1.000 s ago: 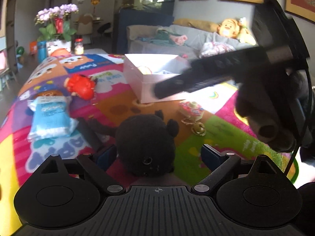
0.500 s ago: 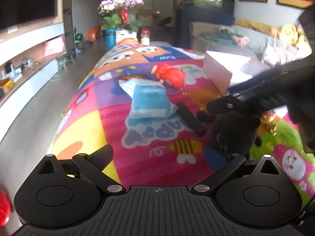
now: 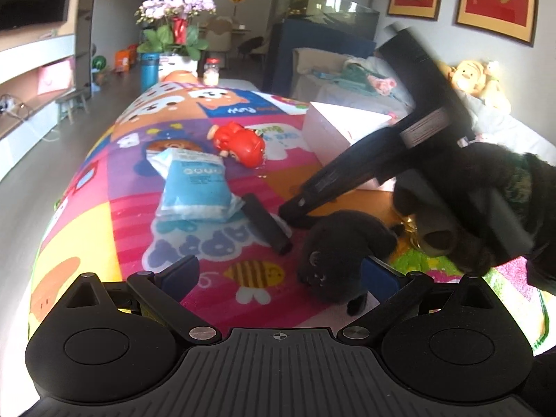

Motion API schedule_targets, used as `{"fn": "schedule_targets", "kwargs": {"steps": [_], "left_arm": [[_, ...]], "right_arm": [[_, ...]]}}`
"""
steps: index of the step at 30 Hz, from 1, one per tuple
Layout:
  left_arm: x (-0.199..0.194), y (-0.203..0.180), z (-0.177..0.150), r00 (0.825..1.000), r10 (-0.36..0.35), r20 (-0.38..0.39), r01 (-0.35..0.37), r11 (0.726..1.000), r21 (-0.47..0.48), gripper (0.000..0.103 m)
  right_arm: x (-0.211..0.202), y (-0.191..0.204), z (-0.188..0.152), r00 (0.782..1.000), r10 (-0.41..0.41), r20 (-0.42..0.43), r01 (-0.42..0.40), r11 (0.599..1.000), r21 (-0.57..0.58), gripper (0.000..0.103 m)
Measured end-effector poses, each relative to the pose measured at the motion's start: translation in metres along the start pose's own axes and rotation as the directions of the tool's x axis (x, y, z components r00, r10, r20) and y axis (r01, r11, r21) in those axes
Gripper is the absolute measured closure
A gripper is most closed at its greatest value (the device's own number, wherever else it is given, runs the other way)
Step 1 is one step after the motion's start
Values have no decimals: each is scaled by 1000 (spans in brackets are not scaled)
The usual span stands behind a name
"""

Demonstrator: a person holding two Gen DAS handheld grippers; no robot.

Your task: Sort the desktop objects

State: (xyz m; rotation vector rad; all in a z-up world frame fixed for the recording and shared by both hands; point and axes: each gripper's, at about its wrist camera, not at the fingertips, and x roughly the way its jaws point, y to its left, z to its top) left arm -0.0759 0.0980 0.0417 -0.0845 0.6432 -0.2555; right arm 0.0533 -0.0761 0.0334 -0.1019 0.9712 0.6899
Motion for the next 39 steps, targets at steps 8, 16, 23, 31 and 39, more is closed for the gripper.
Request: {"fn": "schedule_targets", "kwargs": {"steps": [8, 16, 23, 31, 39], "left_arm": [[3, 2, 5, 1000, -8, 2, 8, 1000, -16, 1], [28, -41, 17, 995, -97, -16, 97, 994, 45, 1], [57, -97, 6, 995, -73, -70, 89, 962, 259, 1], [61, -83, 5, 996, 36, -83, -12, 962, 271, 0], [54, -64, 6, 990, 113, -84, -86, 959, 271, 0]], "right_arm": [[-82, -20, -1, 973, 32, 230, -52, 995, 81, 96], [-115, -50, -33, 962, -1, 272, -47, 985, 168, 96], [-132, -67, -56, 943, -72, 324, 9, 981, 194, 95], [-119, -98, -89, 915, -264, 305, 186, 947, 261, 21], [-63, -102, -104, 932, -322, 165, 283, 933, 220, 56]]}}
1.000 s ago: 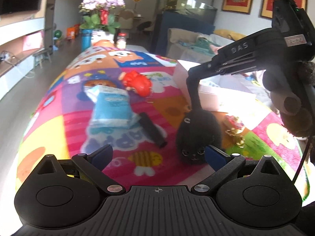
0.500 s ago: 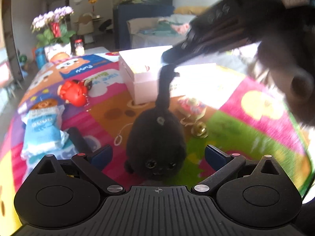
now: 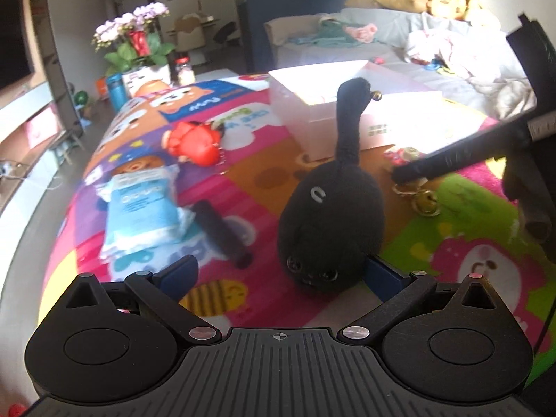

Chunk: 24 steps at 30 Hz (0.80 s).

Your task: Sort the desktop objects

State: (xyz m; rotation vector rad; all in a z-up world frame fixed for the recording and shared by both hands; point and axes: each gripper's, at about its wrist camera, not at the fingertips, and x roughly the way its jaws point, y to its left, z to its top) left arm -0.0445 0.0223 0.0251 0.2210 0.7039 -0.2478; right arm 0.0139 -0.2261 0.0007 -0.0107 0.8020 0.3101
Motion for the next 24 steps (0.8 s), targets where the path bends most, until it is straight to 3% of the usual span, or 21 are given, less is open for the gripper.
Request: {"fn": "schedule_targets", "kwargs": {"steps": [3, 8, 15, 17, 19, 24], "left_arm": [[-2, 3, 0, 1000, -25, -6, 25, 1000, -15, 0], [2, -7, 6, 995, -97, 21, 97, 995, -34, 0], [31, -33, 17, 996, -88, 28, 89, 995, -39, 0], [34, -37, 17, 997, -72, 25, 72, 997, -31, 4], [34, -41, 17, 999, -53, 13, 53, 998, -16, 23], [25, -43, 13, 999, -36, 16, 36, 999, 4, 25]], "right_arm": [[-8, 3, -6, 999, 40, -10, -41, 999, -29, 58], [-34, 2, -26, 999, 42, -15, -43, 996, -79, 58], [-64, -4, -50, 1000, 5, -29, -8, 996, -90, 58], [-70, -6, -53, 1000, -6, -26, 4, 996, -88, 58], [-73, -8, -54, 1000, -11, -23, 9, 997, -81, 58], [-84, -7, -52, 1000, -16, -3, 16, 998, -69, 59]]}}
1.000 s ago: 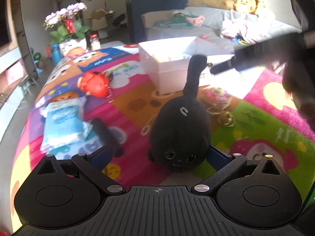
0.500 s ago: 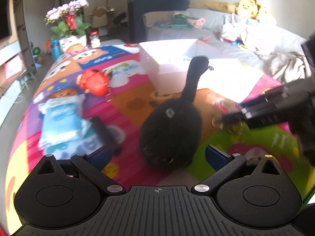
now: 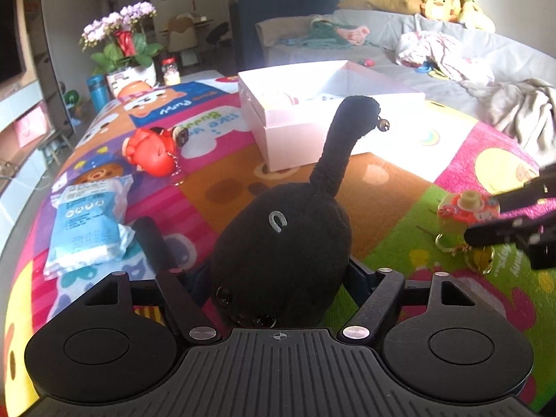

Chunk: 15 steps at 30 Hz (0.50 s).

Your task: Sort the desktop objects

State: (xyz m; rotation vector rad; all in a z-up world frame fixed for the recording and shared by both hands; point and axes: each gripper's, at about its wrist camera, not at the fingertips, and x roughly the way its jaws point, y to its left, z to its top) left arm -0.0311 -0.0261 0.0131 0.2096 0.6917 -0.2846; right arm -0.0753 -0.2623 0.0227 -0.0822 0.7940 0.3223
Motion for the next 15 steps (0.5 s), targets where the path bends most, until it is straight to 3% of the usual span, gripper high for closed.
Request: {"fn": "schedule_targets", "kwargs": {"steps": [4, 7, 11, 15], "left_arm": [[-20, -4, -2, 999, -34, 22, 33, 999, 20, 26], [-44, -6, 9, 992, -87, 91, 84, 996, 32, 26], [-63, -9, 45, 969, -126, 214, 110, 990, 85, 26], [-48, -20, 101, 937, -134, 321, 91, 985, 147, 25]], "right_arm": [[-21, -4, 7, 999, 23, 42, -24, 999, 24, 59], [-47, -13, 18, 993, 50, 107, -56, 997, 55, 59], [-82, -26, 33, 975, 42, 217, -61, 995, 80, 59], [-94, -36, 41, 963, 15, 271, -39, 996, 83, 59]]}}
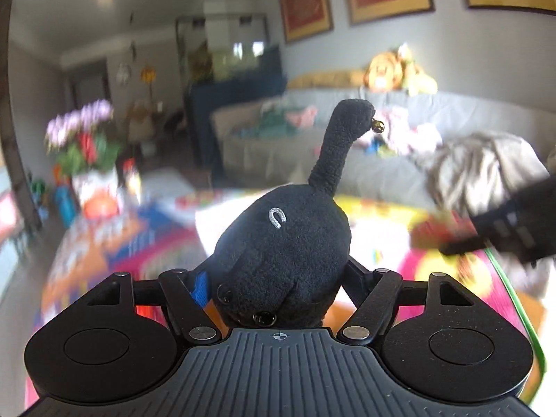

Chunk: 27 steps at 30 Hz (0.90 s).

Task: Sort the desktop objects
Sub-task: 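Drop the black plush cat into the pink box with the left tool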

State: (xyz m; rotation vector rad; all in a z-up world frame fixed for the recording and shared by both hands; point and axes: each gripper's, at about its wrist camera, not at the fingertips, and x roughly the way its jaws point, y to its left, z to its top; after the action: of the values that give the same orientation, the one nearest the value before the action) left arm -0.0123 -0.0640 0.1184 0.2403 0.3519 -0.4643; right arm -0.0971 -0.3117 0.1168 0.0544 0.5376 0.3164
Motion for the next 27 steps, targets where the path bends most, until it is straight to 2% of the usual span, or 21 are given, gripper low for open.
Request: {"fn": "schedule_targets", "kwargs": {"steps": [3, 4, 5, 7, 9, 12, 16, 18, 21, 24, 26, 27], "left_arm": [[39, 1, 33, 995, 28, 98, -28, 1000, 4, 20], [52, 1, 40, 994, 29, 108, -30, 1000, 6, 12], [63, 1, 42, 995, 23, 101, -24, 1000, 5, 8], [76, 0, 38, 998, 0, 68, 0, 1000, -6, 7], [76, -1, 21, 999, -19, 35, 20, 1000, -13, 5], [75, 0, -18, 998, -15, -58, 14, 1000, -16, 4], [63, 16, -71, 978, -8, -210, -10, 996, -88, 4], [52, 24, -92, 967, 3, -256, -38, 991, -129, 3], [34, 41, -112, 957, 19, -288, -76, 980, -185, 3], [19, 55, -119, 958, 39, -285, -104, 970, -219, 3], [13, 60, -116, 959, 67, -274, -132, 965, -227, 2], [12, 61, -113, 958, 84, -273, -150, 961, -233, 2]], "right_arm": [[6, -7, 3, 1000, -18, -1, 18, 1000, 12, 59], [9, -9, 3, 1000, -24, -8, 24, 1000, 18, 59], [12, -11, 2, 999, -30, -16, 31, 999, 23, 59], [17, -17, -1, 999, -39, -30, 40, 999, 31, 59], [21, -23, -4, 998, -46, -43, 48, 998, 45, 59], [35, -32, -3, 996, -59, -70, 64, 995, 72, 59], [55, -32, 8, 997, -36, -73, 42, 996, 82, 59], [67, -29, 17, 997, -20, -69, 25, 997, 74, 59], [84, -16, 44, 999, -18, -29, 19, 999, 27, 59], [105, -6, 89, 998, -20, 55, 20, 1000, -5, 59], [125, -1, 117, 994, -46, 95, 49, 999, -21, 58], [136, -1, 127, 995, -53, 86, 55, 998, -20, 51]]}}
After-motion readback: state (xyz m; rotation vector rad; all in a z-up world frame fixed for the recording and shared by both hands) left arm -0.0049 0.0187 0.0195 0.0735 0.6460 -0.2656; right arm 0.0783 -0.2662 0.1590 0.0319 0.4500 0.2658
